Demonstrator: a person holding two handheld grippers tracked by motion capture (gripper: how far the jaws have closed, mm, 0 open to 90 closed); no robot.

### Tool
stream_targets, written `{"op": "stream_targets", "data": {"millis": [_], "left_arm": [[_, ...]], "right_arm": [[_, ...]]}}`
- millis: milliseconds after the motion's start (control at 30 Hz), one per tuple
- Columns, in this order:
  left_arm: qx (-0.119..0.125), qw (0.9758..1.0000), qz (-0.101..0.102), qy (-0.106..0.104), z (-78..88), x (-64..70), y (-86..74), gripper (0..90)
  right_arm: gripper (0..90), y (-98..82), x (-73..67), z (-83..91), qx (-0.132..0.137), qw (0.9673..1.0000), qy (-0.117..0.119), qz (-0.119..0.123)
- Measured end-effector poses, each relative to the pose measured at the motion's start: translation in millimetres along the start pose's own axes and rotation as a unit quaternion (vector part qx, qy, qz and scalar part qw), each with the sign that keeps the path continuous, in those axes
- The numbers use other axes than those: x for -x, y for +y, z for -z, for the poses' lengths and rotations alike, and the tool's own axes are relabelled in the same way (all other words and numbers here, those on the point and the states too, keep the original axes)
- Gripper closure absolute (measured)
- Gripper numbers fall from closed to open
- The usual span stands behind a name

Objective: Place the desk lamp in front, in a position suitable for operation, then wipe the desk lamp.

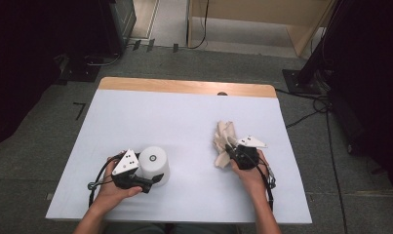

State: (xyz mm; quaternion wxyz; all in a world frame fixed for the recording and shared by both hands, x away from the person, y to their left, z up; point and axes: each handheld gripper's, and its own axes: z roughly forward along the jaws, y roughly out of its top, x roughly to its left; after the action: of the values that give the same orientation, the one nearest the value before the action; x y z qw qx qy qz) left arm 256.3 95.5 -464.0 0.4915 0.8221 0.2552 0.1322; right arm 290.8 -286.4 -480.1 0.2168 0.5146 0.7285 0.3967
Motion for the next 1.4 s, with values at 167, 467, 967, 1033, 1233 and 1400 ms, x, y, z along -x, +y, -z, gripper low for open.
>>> {"op": "stream_targets", "data": {"millis": [167,467,967,1033,1233,1400], "left_arm": [[-0.008,0.9999,-0.014,0.002,1.5,0.1,0.6,8.3],[-0.015,0.9995,-0.018,0.024,12.0,-7.1,-2.9,8.3],[-0.051,0.9968,-0.048,0.039,24.7,-9.8,1.7,8.3],[-0.06,0.996,-0.054,0.04,26.9,-9.7,2.9,8.3],[-0.072,0.9952,-0.058,0.033,30.0,-7.9,4.3,8.3],[-0.065,0.9955,-0.06,0.035,21.7,-3.2,8.0,8.3]], "right_arm": [[83.7,3.4,-28.9,32.1,0.026,0.9976,0.061,0.018],[82.6,-10.2,-34.3,37.5,0.016,0.9971,0.071,0.023],[60.4,-24.4,-34.1,36.7,0.014,0.9976,0.067,0.014],[56.2,-23.8,-35.9,36.7,0.021,0.9968,0.074,0.023],[47.3,-25.6,-36.2,36.1,0.017,0.9975,0.064,0.026],[46.0,-24.4,-31.6,37.0,0.029,0.9974,0.065,0.005]]}}
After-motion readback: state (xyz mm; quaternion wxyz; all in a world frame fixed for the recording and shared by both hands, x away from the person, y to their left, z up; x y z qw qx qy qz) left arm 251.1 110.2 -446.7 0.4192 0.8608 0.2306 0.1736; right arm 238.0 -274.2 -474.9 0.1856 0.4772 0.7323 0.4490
